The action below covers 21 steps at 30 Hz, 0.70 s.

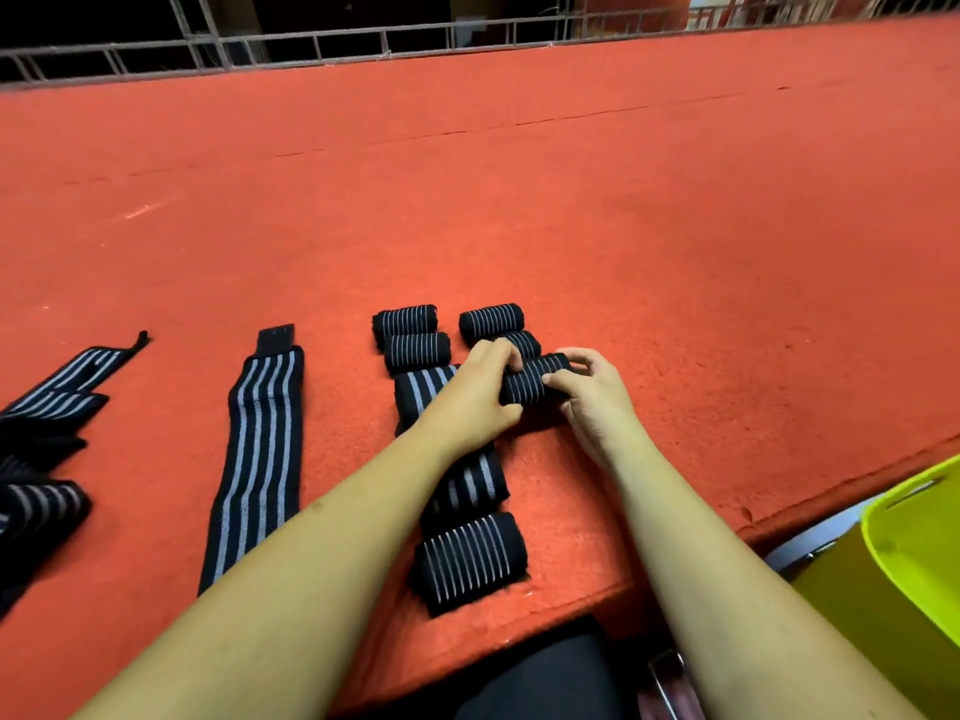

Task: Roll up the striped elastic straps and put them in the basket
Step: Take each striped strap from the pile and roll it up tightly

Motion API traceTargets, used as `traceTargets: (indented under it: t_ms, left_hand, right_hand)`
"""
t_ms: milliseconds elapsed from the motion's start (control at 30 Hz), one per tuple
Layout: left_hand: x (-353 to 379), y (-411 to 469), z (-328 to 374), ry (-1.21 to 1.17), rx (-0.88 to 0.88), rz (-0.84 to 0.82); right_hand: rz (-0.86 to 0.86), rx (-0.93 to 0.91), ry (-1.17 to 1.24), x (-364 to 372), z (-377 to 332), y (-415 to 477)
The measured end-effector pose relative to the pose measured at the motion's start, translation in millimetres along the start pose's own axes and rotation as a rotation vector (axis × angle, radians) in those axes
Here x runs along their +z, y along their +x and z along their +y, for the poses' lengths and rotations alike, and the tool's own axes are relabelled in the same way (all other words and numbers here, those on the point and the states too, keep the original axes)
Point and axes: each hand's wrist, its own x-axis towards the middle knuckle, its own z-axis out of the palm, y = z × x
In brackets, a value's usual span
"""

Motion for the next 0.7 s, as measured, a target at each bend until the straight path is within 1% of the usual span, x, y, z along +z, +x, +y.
traceTargets:
  t_ms: [67, 167, 233, 300, 400, 467, 567, 700]
  left_hand:
    - [8, 7, 1, 0.138, 0.012, 0.022]
    - [19, 15, -2, 0.387, -0.026, -0.007]
    - [22, 19, -5, 0.488, -0.014, -0.034]
    - [21, 23, -7, 0.535, 0.006, -0.049]
    - [8, 21, -7, 0.467, 0.019, -0.077]
    - [-10, 12, -9, 0.355, 0.024, -0.057]
    - [-48, -12, -17, 0.162, -0.032, 0.07]
    - [-106, -66, -43, 0.107, -0.135, 0.248]
  right_hand:
    - [0.015, -0.089, -0.187, -3, 4, 8]
    - [0.02, -0.175, -0.538, -5, 12, 14]
    - [0.011, -0.203, -0.665, -4, 21, 14]
    - [0.02, -0.2, -0.722, -2, 24, 14]
    - [0.041, -0.175, -0.758, 1, 18, 14]
    - [0.088, -0.191, -0.774, 3, 9, 10]
    - [0.132, -0.262, -0.761, 13, -10, -1]
    - [0.06, -0.345, -0.732, 56, -32, -27]
